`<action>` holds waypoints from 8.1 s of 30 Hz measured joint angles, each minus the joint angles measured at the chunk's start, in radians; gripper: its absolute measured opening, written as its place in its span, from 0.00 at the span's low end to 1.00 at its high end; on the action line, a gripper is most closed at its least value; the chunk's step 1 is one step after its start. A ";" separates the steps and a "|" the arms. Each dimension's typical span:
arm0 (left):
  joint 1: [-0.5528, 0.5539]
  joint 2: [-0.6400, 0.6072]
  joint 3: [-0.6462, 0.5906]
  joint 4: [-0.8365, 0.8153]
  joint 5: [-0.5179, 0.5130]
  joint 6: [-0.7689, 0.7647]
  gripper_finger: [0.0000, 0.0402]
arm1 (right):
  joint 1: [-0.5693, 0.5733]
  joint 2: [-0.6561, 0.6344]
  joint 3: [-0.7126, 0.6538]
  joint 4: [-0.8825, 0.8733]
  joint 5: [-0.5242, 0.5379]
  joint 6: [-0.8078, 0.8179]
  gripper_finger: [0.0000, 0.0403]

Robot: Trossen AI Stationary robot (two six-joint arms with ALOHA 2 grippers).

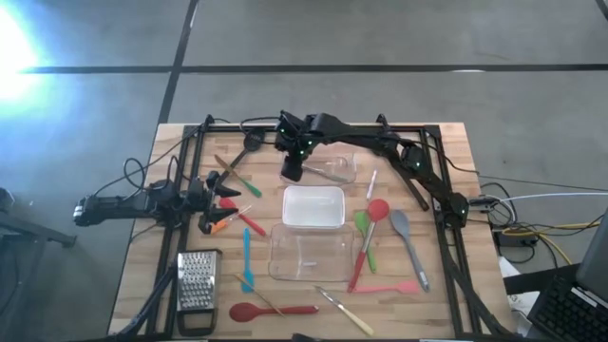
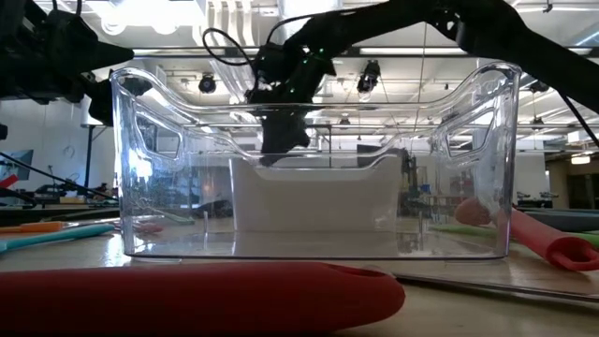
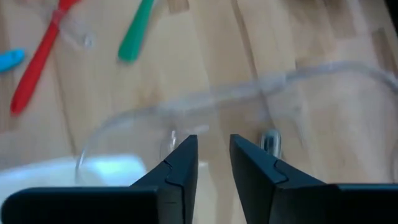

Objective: Pick & Place Kitchen Items
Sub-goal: Put the blue serving spoon into the bottom transparent bin

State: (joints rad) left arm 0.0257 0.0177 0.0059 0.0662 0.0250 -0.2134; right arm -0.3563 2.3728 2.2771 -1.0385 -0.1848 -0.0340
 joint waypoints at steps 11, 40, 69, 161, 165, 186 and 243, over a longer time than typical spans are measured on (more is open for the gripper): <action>0.000 0.000 0.000 0.000 0.000 0.000 0.65 | 0.024 -0.198 0.046 -0.370 -0.003 0.005 0.18; 0.000 0.000 0.000 0.000 0.000 0.000 0.65 | 0.396 -0.929 -0.489 -0.477 0.240 0.619 0.12; 0.000 0.000 0.000 0.000 0.000 0.000 0.65 | 1.014 -1.192 -1.412 -0.133 0.255 1.781 0.24; 0.000 0.000 0.000 0.000 0.000 0.000 0.65 | 0.664 -0.758 -0.907 0.713 0.514 0.135 0.08; 0.000 0.000 0.000 0.000 0.000 0.000 0.65 | 0.664 -0.673 -0.879 0.728 0.497 0.195 0.08; 0.000 0.002 0.000 -0.001 0.000 0.000 0.65 | 0.657 -0.571 -0.987 0.749 0.429 0.200 0.08; 0.000 0.021 0.000 -0.024 0.000 0.000 0.65 | 0.657 -0.318 -0.707 0.454 0.259 -0.045 0.08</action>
State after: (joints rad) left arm 0.0257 0.0387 0.0059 0.0425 0.0254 -0.2134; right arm 0.3010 2.0546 1.5704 -0.5845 0.0744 -0.0785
